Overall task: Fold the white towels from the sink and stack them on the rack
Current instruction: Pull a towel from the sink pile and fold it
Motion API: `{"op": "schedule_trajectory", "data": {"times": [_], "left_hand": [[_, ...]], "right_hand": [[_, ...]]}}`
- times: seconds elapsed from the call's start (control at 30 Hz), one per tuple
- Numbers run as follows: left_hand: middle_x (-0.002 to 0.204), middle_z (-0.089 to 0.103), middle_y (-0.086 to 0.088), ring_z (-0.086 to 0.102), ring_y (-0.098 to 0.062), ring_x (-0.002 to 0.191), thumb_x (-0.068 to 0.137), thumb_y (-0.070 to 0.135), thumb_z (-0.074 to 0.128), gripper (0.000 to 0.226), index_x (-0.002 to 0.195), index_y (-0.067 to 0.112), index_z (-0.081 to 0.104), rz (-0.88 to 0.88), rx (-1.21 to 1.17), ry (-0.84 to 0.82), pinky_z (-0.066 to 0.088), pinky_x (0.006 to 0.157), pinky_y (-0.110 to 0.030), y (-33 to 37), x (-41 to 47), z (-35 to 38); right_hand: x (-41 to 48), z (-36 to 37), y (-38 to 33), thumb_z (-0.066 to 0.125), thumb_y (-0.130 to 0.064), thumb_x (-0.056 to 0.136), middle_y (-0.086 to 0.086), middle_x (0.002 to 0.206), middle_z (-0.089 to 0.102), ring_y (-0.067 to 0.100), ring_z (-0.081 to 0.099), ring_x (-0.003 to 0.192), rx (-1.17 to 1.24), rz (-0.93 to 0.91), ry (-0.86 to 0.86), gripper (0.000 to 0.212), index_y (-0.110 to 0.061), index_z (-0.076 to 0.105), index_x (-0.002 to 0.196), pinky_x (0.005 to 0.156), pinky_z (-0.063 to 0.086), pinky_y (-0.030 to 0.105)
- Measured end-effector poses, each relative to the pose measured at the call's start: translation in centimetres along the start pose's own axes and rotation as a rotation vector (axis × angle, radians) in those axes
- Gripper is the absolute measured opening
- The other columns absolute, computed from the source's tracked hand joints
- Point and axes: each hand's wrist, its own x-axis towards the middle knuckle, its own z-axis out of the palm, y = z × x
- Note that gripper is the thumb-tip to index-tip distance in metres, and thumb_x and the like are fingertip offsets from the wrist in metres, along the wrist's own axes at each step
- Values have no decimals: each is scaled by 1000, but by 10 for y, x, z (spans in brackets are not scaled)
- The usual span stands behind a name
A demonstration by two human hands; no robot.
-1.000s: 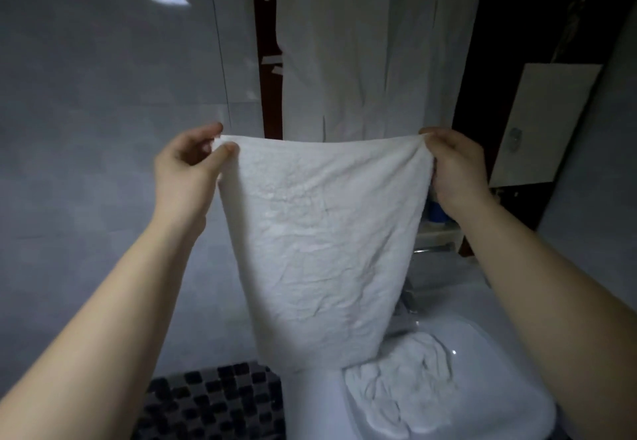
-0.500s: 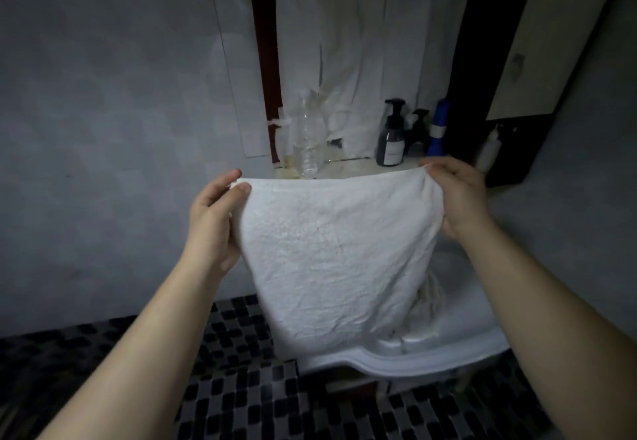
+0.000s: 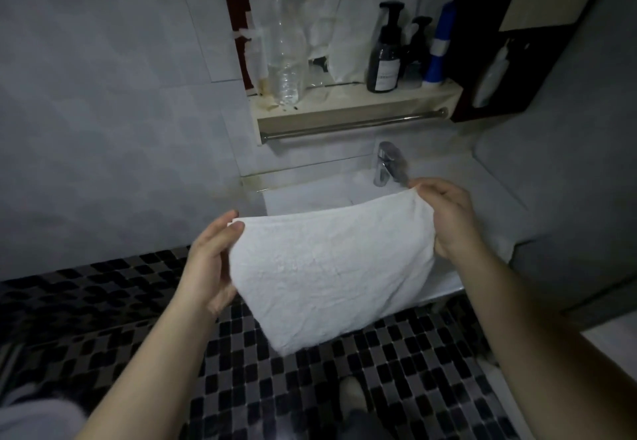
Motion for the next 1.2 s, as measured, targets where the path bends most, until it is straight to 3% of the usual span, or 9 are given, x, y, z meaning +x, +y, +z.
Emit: {"op": "schedule_trajectory", "data": {"times": [0.17,0.33,0.5,0.57,0.7,0.8,1.0,1.07,1.2], "left_hand": [[106,77,-3,74,-20,98,90,17,69,21,109,27,66,-19,38,150,59,72,-36,-21,41,-1],[122,68,-4,66,-22,110,90,18,73,21,106,31,69,-7,96,279,55,92,-44,-23,111,6],[108,69,8,68,-10,96,90,21,74,23,111,31,68,32,146,384,57,67,-24,-30,192,8],[114,68,2,67,-16,99,92,22,72,32,123,27,63,-18,211,448,58,76,-30,-47,220,-1],[129,60,-15,66,-29,101,94,23,70,57,142,9,43,-219,510,411,55,77,-35,-100,260,-23],[134,57,-11,63,-26,96,90,35,72,64,138,4,45,-387,686,374,57,78,-33,-136,263,-37],[102,62,8,63,-24,103,83,56,68,51,117,19,57,-220,925,559,48,78,-35,-170,233,-46],[116,62,1,61,-22,106,81,61,66,61,125,19,56,-159,961,620,51,85,-38,-174,223,-43],[106,60,-3,55,-19,80,86,69,53,62,115,15,56,-420,1024,585,44,71,-34,-185,202,-42]], "right_hand": [[34,11,45,65,-18,82,-15,85,75,8,66,87,-91,38,52,20,-32,79,78,86,50,27],[96,42,82,61,-12,93,-16,95,73,-6,65,88,-189,17,45,25,-33,73,87,79,48,11],[177,84,125,59,-13,97,-13,98,69,-8,63,85,-228,21,4,21,-31,69,93,75,44,5],[198,99,156,60,-12,97,-13,94,66,3,63,86,-306,49,-38,17,-26,67,99,74,45,7],[219,110,232,63,-34,93,-1,104,61,22,59,94,-618,299,-223,39,-23,54,129,81,46,29],[214,106,269,71,-39,82,3,112,60,21,60,96,-676,489,-341,54,-20,47,126,84,52,38],[193,77,285,72,-52,76,-4,86,69,22,68,83,-790,536,-286,48,-14,72,106,56,41,19],[183,72,284,73,-54,77,-1,90,71,19,66,81,-774,600,-278,52,-11,73,106,60,42,21],[156,57,280,78,-49,79,-6,97,72,11,67,82,-643,762,-347,53,-14,68,118,71,51,24]]}}
